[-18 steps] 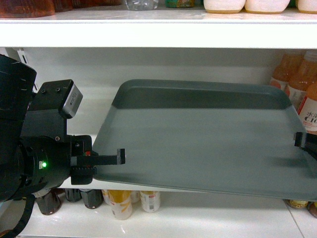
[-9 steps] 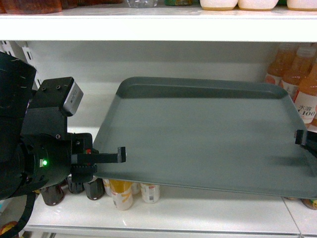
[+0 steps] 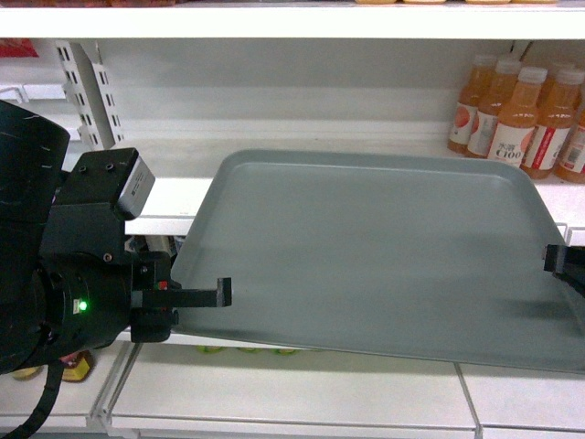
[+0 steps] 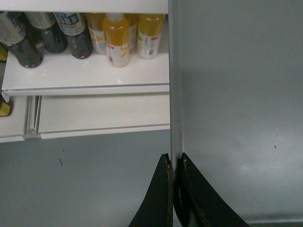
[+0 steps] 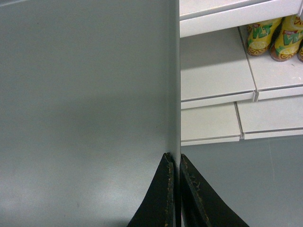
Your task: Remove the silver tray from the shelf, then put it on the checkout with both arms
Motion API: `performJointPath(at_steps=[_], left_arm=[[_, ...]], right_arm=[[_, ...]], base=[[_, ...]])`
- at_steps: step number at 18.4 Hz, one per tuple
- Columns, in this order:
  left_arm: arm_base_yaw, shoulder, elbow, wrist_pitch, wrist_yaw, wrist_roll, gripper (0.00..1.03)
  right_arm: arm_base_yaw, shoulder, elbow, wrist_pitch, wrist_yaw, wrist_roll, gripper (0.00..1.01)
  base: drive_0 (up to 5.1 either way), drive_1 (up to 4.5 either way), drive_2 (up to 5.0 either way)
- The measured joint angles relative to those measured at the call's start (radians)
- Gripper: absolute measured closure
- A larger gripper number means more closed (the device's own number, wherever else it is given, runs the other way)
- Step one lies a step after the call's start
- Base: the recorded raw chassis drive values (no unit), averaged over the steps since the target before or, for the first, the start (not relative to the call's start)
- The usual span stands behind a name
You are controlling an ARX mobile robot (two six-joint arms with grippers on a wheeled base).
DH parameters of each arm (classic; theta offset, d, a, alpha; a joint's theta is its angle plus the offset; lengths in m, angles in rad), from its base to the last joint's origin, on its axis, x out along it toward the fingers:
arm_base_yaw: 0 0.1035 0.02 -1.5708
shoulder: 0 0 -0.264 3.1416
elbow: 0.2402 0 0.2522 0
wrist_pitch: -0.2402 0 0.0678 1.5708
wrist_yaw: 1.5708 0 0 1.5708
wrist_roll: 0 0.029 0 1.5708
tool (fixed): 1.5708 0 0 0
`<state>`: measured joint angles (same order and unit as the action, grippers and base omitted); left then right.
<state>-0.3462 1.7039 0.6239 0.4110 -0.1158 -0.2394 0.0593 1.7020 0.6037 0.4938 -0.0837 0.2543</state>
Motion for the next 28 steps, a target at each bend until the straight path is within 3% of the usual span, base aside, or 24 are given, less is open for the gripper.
performJointPath(at_steps=[28], left_arm=[[0.000,0.000,0.000,0.008,0.002,0.003,1.00]], right_arm=[[0.001,-0.001,0.000,0.008,-0.003,0.000,0.99]], base=[[0.1,-4.23,4.4]])
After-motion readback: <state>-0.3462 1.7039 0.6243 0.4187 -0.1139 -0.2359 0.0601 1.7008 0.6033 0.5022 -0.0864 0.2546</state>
